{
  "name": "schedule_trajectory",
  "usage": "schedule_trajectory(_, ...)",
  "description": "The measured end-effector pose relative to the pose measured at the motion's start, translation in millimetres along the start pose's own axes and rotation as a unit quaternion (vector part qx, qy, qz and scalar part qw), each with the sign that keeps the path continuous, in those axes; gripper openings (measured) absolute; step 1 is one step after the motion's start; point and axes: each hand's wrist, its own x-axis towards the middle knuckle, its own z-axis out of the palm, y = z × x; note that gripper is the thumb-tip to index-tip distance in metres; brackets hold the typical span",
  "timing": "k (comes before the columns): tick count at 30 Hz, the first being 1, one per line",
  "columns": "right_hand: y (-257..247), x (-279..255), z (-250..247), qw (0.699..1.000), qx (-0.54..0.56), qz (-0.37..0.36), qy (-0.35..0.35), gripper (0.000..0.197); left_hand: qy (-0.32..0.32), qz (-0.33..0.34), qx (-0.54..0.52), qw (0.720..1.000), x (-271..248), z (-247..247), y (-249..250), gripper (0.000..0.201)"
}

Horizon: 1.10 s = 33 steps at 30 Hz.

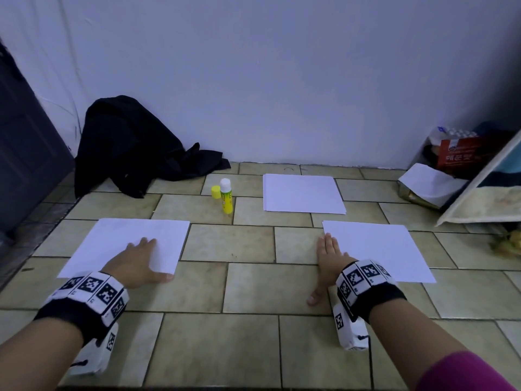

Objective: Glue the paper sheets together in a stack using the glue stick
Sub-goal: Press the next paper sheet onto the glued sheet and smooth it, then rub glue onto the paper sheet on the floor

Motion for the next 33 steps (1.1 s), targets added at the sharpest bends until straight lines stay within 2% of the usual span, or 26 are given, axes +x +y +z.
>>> schedule_trajectory(7,1,1,-1,1.000,0.007,-0.004,-0.008,0.152,-0.002,0.002,0.036,0.999,1,-12,-5,0.083)
schedule_trajectory(9,2,-1,-2,1.000,0.008,-0.007,-0.009,0.151,0.047,0.005,0.022,0.999,2,-18,-9,0.069)
schedule_trajectory(11,2,-2,-2,1.000,0.010,-0.009,-0.009,0.150,0.126,0.004,0.014,0.992,-4,-27,-6,0.046)
schedule_trajectory(13,2,-3,-2,1.000,0.010,-0.010,-0.007,0.150,0.189,-0.006,0.060,0.980,-17,-41,12,0.037)
schedule_trajectory(15,2,-3,-2,1.000,0.011,-0.011,-0.006,0.149,0.214,0.005,0.114,0.970,-36,-52,42,0.031)
schedule_trajectory(20,1,-3,-3,1.000,0.012,-0.010,-0.010,0.150,0.129,0.117,0.151,0.973,-75,-33,144,0.029)
schedule_trajectory(24,0,-1,-3,1.000,0.009,-0.005,-0.004,0.150,0.037,0.196,0.149,0.969,-68,6,199,0.033)
schedule_trajectory(26,-1,1,-3,1.000,0.003,-0.001,-0.002,0.151,0.001,0.218,0.146,0.965,-65,17,211,0.047)
schedule_trajectory(29,-2,3,-6,1.000,-0.010,0.003,-0.001,0.151,-0.009,0.239,0.183,0.953,-58,22,213,0.073)
schedule_trajectory(31,-2,3,-13,1.000,-0.016,0.000,0.007,0.145,-0.016,0.258,0.186,0.948,-49,19,206,0.068)
schedule_trajectory(33,0,2,-26,1.000,-0.015,-0.008,0.015,0.126,-0.024,0.292,0.179,0.939,-40,15,195,0.051)
